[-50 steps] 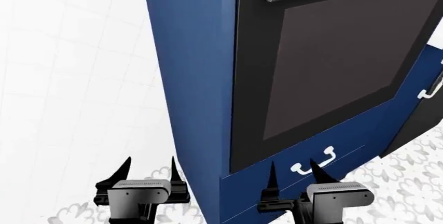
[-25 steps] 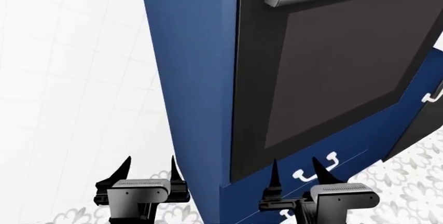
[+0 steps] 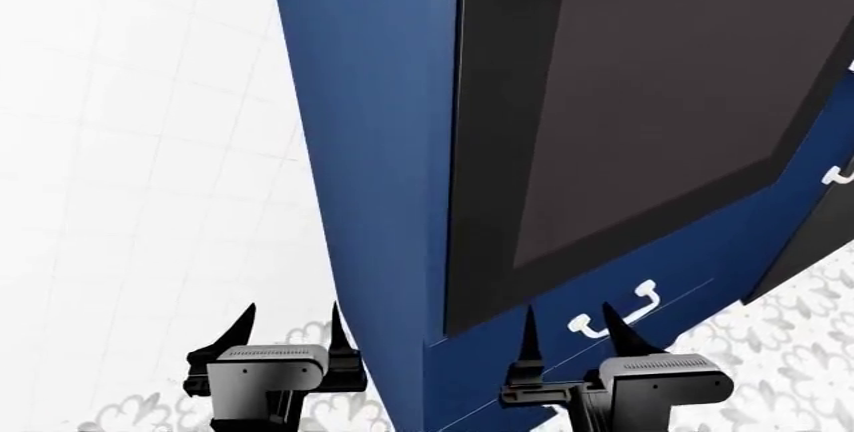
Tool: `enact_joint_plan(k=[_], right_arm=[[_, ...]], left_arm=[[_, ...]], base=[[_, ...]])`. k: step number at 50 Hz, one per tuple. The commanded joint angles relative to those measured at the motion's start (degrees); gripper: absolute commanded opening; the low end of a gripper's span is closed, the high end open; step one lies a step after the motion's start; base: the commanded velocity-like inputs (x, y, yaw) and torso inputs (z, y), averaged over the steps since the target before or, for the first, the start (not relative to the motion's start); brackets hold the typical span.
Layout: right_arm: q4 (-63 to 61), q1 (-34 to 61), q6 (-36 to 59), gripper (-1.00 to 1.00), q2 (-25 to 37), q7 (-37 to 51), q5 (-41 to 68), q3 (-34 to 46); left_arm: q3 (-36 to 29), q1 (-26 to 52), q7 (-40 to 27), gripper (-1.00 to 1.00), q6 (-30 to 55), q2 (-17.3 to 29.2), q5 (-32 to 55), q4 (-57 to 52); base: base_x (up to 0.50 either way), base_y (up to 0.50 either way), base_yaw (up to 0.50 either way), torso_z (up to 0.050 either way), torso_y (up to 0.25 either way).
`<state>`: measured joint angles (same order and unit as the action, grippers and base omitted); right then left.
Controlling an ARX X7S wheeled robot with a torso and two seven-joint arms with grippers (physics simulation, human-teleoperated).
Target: Open the oven door
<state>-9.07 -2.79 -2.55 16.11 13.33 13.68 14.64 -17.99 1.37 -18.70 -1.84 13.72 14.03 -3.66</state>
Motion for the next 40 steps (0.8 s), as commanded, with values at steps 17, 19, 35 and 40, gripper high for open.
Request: enact_joint_plan(k=[17,19,35,40], right_arm=[[-0.2,-0.1,-0.5,1.0,0.4,0.6,0.2,0.5],[-0.2,-0.1,-0.6,1.0,0.4,0.6,0.2,0.5],[-0.3,-0.1,-0.8,1.0,0.7,0.8,0.3,0.9],[-0.3,-0.1,-0.7,1.0,0.8,0.9,0.3,1.0]], left_arm=[[-0.7,0.0,-0.3,1.0,-0.2,0.6,0.7,-0.2],[-0.7,-0.1,-0.3,1.0,-0.2,0.6,0.7,-0.2],[-1.1,0.1,-0.7,1.0,-0.2,0.9,0.7,-0.1],[-1.3,0.2,-0.7,1.0,-0.1,1.0,0.8,-0.2]], base=[[0.0,0.0,0.0,-0.05,0.001],[0.0,0.0,0.0,-0.05,0.007],[0.0,0.0,0.0,-0.05,0.009],[0.0,0.0,0.0,-0.05,0.011]])
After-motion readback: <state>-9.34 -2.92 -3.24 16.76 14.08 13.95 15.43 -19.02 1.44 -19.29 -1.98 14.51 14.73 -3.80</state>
